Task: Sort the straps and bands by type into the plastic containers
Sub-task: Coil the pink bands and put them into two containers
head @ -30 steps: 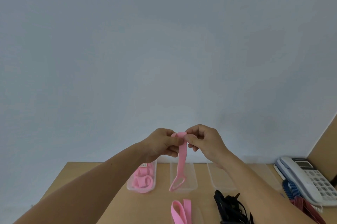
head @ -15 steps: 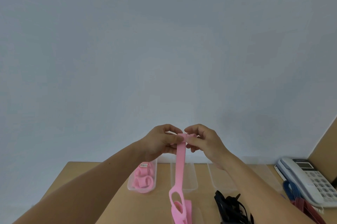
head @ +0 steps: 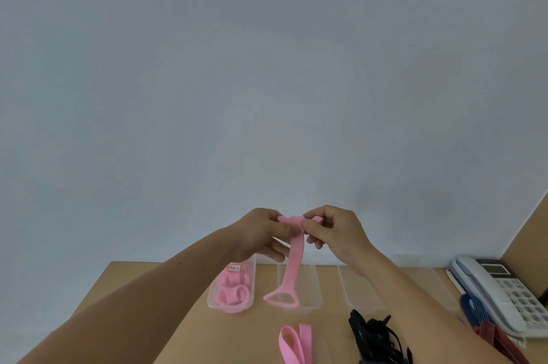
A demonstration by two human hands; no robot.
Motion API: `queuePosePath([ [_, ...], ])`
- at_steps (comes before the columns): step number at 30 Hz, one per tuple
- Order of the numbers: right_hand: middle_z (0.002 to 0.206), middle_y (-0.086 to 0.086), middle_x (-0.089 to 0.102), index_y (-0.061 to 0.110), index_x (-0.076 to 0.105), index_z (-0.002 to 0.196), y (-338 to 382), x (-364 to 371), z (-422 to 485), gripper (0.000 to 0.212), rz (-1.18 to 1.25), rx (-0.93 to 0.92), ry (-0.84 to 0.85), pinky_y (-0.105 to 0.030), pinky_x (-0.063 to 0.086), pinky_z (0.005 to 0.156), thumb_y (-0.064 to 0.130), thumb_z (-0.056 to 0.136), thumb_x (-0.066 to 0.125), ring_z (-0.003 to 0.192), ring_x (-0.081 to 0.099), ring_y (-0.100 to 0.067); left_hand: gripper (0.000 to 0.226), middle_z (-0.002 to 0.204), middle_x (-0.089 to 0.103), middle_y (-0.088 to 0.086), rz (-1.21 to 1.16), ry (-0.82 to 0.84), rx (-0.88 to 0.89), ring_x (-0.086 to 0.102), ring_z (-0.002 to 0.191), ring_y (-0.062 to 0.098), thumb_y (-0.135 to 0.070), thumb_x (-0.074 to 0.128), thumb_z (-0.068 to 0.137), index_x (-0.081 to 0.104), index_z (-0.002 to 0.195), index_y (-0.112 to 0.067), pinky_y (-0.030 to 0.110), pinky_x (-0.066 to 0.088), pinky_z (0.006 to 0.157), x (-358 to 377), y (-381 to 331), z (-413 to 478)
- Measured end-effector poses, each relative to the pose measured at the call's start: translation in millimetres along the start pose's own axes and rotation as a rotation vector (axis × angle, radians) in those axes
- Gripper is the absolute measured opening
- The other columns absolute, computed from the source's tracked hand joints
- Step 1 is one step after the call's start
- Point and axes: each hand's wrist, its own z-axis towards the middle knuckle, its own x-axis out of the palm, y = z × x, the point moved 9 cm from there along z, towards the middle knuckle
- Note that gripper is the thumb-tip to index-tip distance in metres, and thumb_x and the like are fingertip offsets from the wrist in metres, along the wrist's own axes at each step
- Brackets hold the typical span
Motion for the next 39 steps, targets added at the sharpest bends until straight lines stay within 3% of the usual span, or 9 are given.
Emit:
queuePosePath([
  [7, 0.081, -0.005, 0.066, 0.016, 0.072, 0.089, -1.6, 2.0, 1.1, 0.016, -0.039, -0.051, 0.021, -0.021, 0.050, 0.059, 0.002, 0.081, 0.076, 0.065, 0.057, -0.013, 0.015, 0.090, 0.071, 0.012, -0.150, 0.024, 0.009, 0.066, 0.076, 0.029, -0.016, 0.064, 0.091, 0.065, 0.099, -0.003, 0.038, 0.057, 0.078, 2.5, -1.4, 0.7],
  [11, 0.081, -0.005, 0.065, 0.011, 0.071, 0.087, -2.3, 4.2, -0.2, 0.014, 0.003, -0.033, 0.060, -0.022, 0.049, 0.059, 0.002, 0.079, 0.078, 0.064, 0.057, -0.012, 0.019, 0.095, 0.071, 0.019, -0.175, -0.013, 0.037, 0.068, 0.082, 0.031, -0.006, 0.071, 0.086, 0.060, 0.101, -0.004, 0.036, 0.058, 0.077, -2.1, -2.5, 2.8],
  [14, 0.084, -0.007, 0.067, 0.007, 0.069, 0.090, -4.9, -0.5, 0.9, 0.005, 0.051, 0.024, 0.035, -0.031, 0.050, 0.060, 0.009, 0.087, 0.071, 0.066, 0.063, -0.020, 0.025, 0.095, 0.068, 0.017, -0.198, -0.045, 0.091, 0.068, 0.083, 0.031, 0.005, 0.069, 0.084, 0.059, 0.105, -0.002, 0.039, 0.059, 0.079, -5.4, -6.5, 3.1],
  [17, 0.084, -0.009, 0.069, 0.004, 0.067, 0.092, -10.4, 2.8, 1.0, 0.019, 0.065, 0.111, 0.054, -0.033, 0.051, 0.059, 0.023, 0.093, 0.064, 0.065, 0.065, -0.022, 0.033, 0.103, 0.062, 0.016, -0.152, -0.087, 0.148, 0.071, 0.086, 0.031, 0.010, 0.070, 0.082, 0.057, 0.111, 0.001, 0.041, 0.059, 0.082, -7.0, -10.8, 2.7],
  [20, 0.081, -0.013, 0.073, 0.003, 0.067, 0.092, -9.1, 9.7, -0.5, 0.020, 0.025, 0.117, 0.093, -0.031, 0.050, 0.057, 0.023, 0.093, 0.064, 0.062, 0.063, -0.019, 0.042, 0.115, 0.058, 0.017, -0.101, -0.152, 0.177, 0.072, 0.089, 0.033, 0.011, 0.072, 0.080, 0.055, 0.117, 0.001, 0.040, 0.059, 0.083, -11.0, -10.3, 3.7],
  [28, 0.088, -0.012, 0.073, 0.008, 0.070, 0.098, -4.2, 6.7, -0.1, 0.012, 0.008, 0.035, 0.072, -0.026, 0.051, 0.061, 0.014, 0.087, 0.072, 0.065, 0.063, -0.015, 0.024, 0.100, 0.073, 0.019, 0.058, -0.086, 0.077, 0.068, 0.082, 0.023, -0.011, 0.073, 0.085, 0.063, 0.103, 0.002, 0.032, 0.056, 0.078, -7.5, 1.6, 2.0],
  [34, 0.084, -0.010, 0.070, 0.012, 0.068, 0.098, 0.9, 10.3, -1.6, 0.017, 0.024, -0.011, 0.101, -0.023, 0.050, 0.061, 0.007, 0.084, 0.075, 0.065, 0.058, -0.011, 0.024, 0.089, 0.069, 0.015, -0.078, -0.046, 0.069, 0.066, 0.077, 0.029, 0.005, 0.067, 0.083, 0.056, 0.103, -0.004, 0.040, 0.059, 0.078, -4.4, 0.1, 0.6],
  [37, 0.086, -0.007, 0.068, 0.015, 0.067, 0.096, 0.8, 8.7, -0.9, 0.021, 0.006, -0.029, 0.089, -0.023, 0.049, 0.061, 0.001, 0.082, 0.073, 0.068, 0.056, -0.012, 0.026, 0.092, 0.070, 0.014, -0.129, 0.016, 0.060, 0.066, 0.080, 0.029, -0.003, 0.066, 0.081, 0.053, 0.103, -0.003, 0.039, 0.057, 0.074, 2.7, -3.3, -2.1],
  [39, 0.086, -0.005, 0.067, 0.016, 0.067, 0.094, 1.2, 7.8, -0.1, 0.023, -0.006, -0.042, 0.087, -0.023, 0.049, 0.062, -0.001, 0.080, 0.073, 0.072, 0.056, -0.013, 0.016, 0.098, 0.071, 0.017, -0.160, 0.047, 0.073, 0.065, 0.081, 0.031, -0.008, 0.065, 0.085, 0.051, 0.089, -0.004, 0.039, 0.057, 0.075, 5.1, -7.1, -2.4],
])
